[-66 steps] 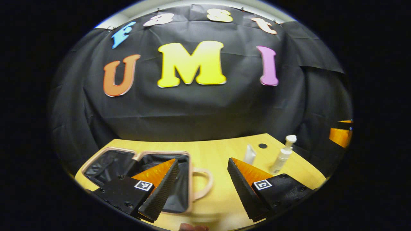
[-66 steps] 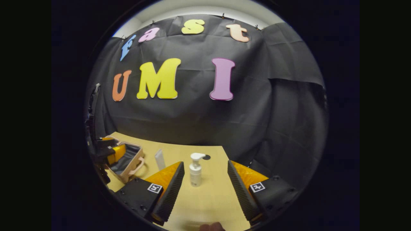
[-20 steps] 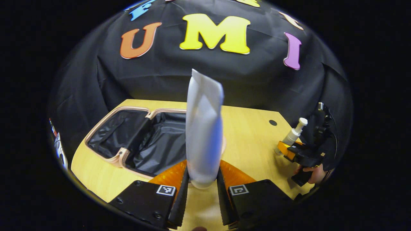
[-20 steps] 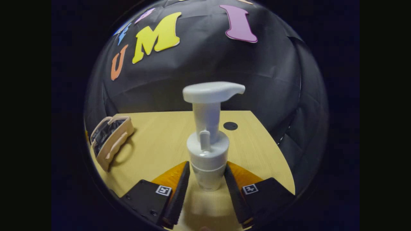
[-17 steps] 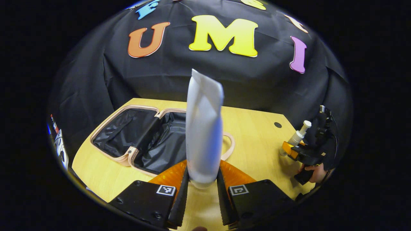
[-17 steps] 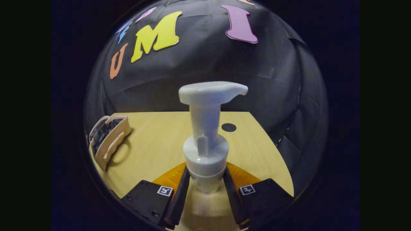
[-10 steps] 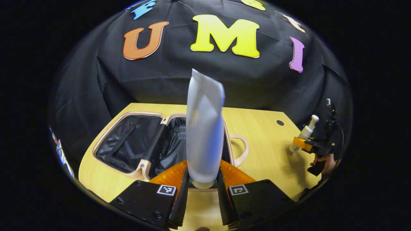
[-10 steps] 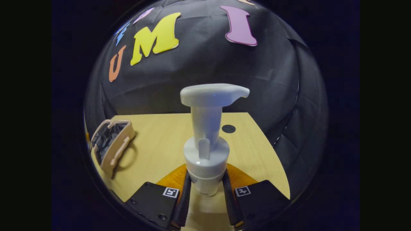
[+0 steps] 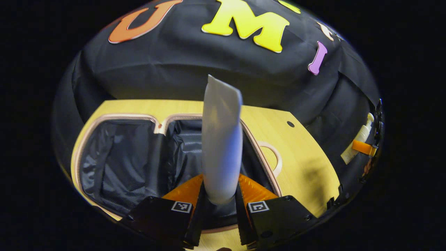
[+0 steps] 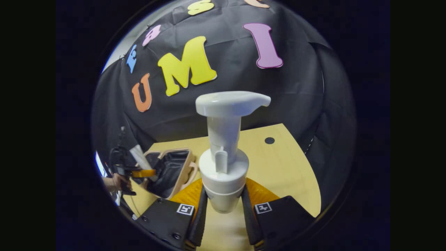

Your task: First open the suitcase, pack the skin care products into it, and then close the suitcase.

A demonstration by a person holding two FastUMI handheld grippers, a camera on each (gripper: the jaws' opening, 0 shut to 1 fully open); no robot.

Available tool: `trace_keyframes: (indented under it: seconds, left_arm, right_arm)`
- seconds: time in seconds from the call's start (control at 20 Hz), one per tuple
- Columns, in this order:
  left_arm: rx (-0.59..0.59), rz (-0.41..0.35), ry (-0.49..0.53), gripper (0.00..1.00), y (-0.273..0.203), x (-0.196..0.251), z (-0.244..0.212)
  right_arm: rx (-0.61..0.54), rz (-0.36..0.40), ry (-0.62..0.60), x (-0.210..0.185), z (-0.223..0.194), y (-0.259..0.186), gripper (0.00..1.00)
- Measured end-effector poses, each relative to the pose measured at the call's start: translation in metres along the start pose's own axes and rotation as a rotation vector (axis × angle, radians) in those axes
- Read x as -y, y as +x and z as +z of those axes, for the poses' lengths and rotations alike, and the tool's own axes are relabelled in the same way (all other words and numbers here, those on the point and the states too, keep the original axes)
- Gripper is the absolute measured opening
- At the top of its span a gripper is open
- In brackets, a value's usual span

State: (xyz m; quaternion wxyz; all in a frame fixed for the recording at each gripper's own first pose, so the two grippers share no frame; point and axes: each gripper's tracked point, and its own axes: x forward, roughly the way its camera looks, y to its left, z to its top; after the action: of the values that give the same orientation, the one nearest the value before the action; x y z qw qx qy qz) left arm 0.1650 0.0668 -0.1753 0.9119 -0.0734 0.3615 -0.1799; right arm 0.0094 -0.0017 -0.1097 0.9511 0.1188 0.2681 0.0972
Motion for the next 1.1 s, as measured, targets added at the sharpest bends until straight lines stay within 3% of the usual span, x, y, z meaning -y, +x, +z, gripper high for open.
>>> trace_keyframes:
  seconds: [0.15, 0.2, 0.25, 0.35, 0.6, 0.65, 0.7, 0.75, 0.8, 0.85, 1.0, 1.1]
  left_arm:
    - [-0.170, -0.069, -0.054, 0.45, 0.027, -0.012, -0.021]
    - [-0.222, -0.088, -0.086, 0.37, 0.035, -0.015, -0.028]
    - [-0.267, -0.097, -0.118, 0.43, 0.042, -0.019, -0.033]
    - [-0.328, -0.118, -0.175, 0.43, 0.050, -0.022, -0.033]
    - [-0.509, -0.075, -0.295, 0.42, 0.063, -0.030, -0.037]
    - [-0.533, -0.067, -0.301, 0.48, 0.064, -0.030, -0.037]
    - [-0.546, -0.065, -0.300, 0.42, 0.063, -0.030, -0.037]
    - [-0.556, -0.063, -0.296, 0.42, 0.063, -0.029, -0.038]
    - [-0.557, -0.059, -0.293, 0.51, 0.062, -0.029, -0.037]
    - [-0.556, -0.046, -0.293, 0.46, 0.060, -0.029, -0.037]
    - [-0.544, -0.026, -0.306, 0.54, 0.046, -0.026, -0.036]
    - [-0.468, -0.006, -0.308, 0.63, 0.028, -0.026, -0.027]
  right_arm:
    - [-0.020, 0.029, 0.056, -0.026, -0.005, -0.025, 0.46]
    - [-0.025, 0.032, 0.070, -0.033, -0.006, -0.032, 0.46]
    - [-0.027, 0.031, 0.073, -0.038, -0.008, -0.038, 0.46]
    - [-0.025, 0.023, 0.058, -0.046, -0.010, -0.045, 0.46]
    - [-0.041, 0.040, 0.071, -0.067, -0.009, -0.046, 0.46]
    - [-0.042, 0.041, 0.062, -0.070, -0.006, -0.044, 0.46]
    - [-0.040, 0.046, 0.049, -0.074, -0.003, -0.041, 0.46]
    - [-0.042, 0.054, 0.033, -0.081, -0.002, -0.039, 0.43]
    - [-0.050, 0.066, 0.011, -0.087, -0.002, -0.035, 0.46]
    - [-0.067, 0.073, -0.008, -0.090, -0.005, -0.028, 0.46]
    - [-0.122, 0.103, -0.039, -0.106, -0.013, -0.009, 0.43]
    - [-0.156, 0.132, -0.088, -0.124, -0.013, 0.007, 0.43]
